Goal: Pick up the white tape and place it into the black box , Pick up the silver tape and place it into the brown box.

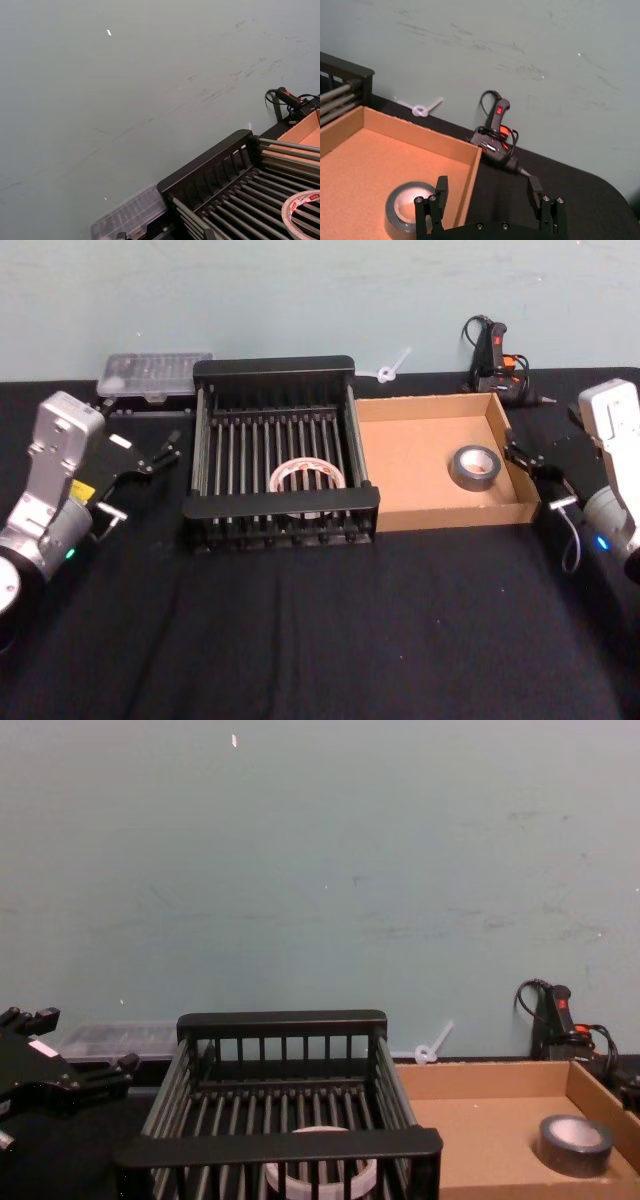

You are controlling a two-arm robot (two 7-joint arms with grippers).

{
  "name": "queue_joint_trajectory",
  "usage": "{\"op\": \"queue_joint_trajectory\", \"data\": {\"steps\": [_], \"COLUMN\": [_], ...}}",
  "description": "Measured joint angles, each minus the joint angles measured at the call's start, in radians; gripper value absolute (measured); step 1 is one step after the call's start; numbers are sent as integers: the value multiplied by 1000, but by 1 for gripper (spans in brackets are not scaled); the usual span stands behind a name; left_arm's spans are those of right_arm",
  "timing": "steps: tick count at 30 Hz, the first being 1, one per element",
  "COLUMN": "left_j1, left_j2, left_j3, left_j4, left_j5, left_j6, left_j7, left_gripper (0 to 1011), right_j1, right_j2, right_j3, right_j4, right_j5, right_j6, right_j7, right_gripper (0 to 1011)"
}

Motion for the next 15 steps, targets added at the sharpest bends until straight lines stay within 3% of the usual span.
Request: {"op": "queue_joint_trajectory", "data": {"steps": [5,15], "left_j1": [0,0], "left_j2": [0,0], "left_j3": [0,0], "left_j4": [0,0], "left_j5": [0,0], "left_j6": [0,0], "left_j7": [0,0], "left_gripper": [1001,1001], "right_j1": [-12,-11], "right_j2": [-7,-6], "right_j3": [19,16], "right_j4": [2,2], "right_j5": [-2,-2], "right_j6": [4,5], "right_j7": [-2,-1], "right_gripper": [1002,1002]}}
